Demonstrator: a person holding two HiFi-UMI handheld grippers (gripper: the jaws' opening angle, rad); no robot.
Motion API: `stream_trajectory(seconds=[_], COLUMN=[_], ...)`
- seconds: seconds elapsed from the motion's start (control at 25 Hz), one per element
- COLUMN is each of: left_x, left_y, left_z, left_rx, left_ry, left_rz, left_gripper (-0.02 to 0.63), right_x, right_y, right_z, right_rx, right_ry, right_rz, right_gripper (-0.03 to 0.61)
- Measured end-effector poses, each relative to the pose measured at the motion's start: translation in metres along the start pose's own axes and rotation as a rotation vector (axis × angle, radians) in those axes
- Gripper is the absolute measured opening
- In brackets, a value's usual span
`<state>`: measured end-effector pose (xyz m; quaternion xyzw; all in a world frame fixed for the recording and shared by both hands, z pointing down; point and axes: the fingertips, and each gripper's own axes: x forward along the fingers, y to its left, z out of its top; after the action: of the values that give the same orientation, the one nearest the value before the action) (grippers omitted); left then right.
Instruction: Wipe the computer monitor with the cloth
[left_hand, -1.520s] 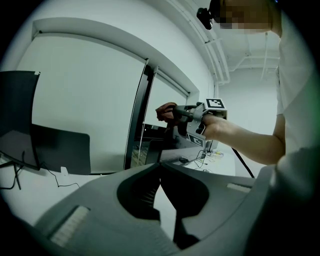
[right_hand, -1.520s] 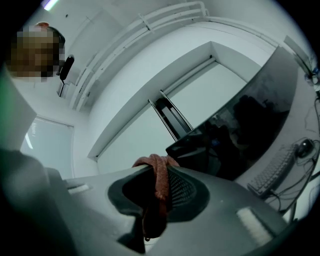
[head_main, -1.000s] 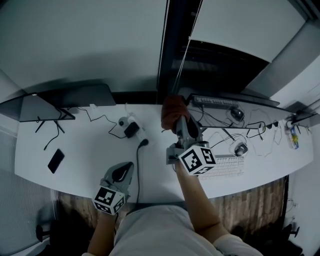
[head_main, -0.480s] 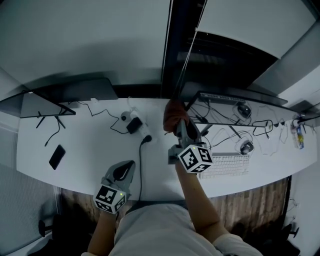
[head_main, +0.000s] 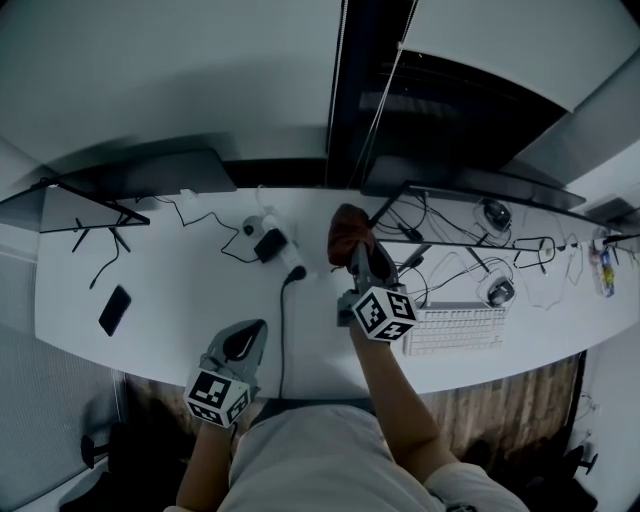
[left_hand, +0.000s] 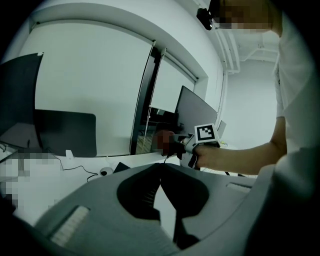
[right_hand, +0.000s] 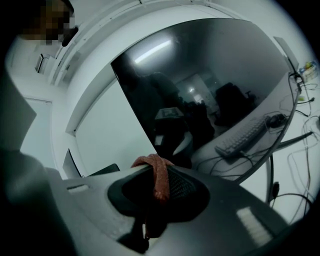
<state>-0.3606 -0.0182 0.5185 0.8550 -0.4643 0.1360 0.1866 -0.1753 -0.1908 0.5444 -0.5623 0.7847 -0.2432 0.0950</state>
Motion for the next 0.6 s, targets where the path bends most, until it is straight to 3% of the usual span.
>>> stream_trajectory(seconds=[0.6], left_x=[0.005], left_y=[0.007], left_z=[-0.012], left_rx=[-0.012], left_ry=[0.051], left_rz=[0.035], left_gripper=[0.008], right_x=[0.015], right_y=[-0.047], right_z=[-0.077], right_rx=[-0.009], right_ry=[0.137], right_rz=[-0.048], right_gripper=[0.072])
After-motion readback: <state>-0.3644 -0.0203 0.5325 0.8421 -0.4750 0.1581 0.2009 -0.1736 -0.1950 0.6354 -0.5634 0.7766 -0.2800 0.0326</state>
